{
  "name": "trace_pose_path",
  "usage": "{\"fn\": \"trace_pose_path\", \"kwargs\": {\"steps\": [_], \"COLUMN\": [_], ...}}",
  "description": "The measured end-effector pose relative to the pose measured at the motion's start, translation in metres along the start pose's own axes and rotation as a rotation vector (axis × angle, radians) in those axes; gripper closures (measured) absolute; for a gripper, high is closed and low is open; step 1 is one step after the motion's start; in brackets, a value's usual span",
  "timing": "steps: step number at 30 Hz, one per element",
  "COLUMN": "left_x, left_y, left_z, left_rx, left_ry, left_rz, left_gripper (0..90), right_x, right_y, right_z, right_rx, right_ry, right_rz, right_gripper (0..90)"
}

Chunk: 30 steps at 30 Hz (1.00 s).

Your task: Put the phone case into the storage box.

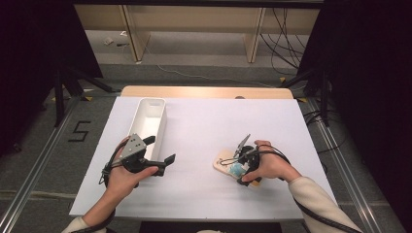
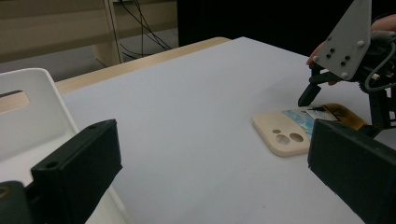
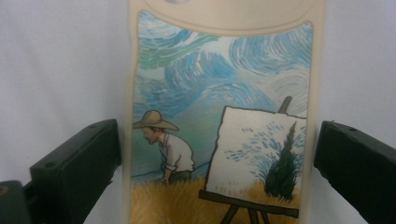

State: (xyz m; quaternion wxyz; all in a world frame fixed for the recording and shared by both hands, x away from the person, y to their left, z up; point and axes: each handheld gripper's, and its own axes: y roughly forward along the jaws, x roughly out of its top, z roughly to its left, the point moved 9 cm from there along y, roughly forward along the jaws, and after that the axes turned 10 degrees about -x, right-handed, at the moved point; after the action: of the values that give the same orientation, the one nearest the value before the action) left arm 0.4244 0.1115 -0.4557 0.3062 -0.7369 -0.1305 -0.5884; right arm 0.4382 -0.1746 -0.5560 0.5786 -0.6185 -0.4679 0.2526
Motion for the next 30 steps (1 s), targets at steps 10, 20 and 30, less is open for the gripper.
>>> {"fn": "trace_pose_path", "kwargs": {"steps": [10,20,30], "left_x": [0.0002,0.0002,0.0000], "left_y": [0.0000,-0.0001,0.0000], "left_z": [-0.0001,-0.0001,-0.0002], "left_rx": [-0.001,-0.002,-0.002], "left_ry": [0.002,0.002,0.000], "left_rz": [0.000,-0.001,-0.001], "left_gripper": [2.1,2.1,2.1], "right_x": [0.0012,0.0019,0.0025], "right_y": [0.0011,0.0021,0.0009], "right_z": [-0.0005,-0.0014,-0.0001], "right_rx": [0.010,0.017,0.023], "right_ry": [-0.004,-0.022,-0.022], "right_rz": [0.021,0.029,0.046], "right_gripper": [1.5,2.2,3.3]}}
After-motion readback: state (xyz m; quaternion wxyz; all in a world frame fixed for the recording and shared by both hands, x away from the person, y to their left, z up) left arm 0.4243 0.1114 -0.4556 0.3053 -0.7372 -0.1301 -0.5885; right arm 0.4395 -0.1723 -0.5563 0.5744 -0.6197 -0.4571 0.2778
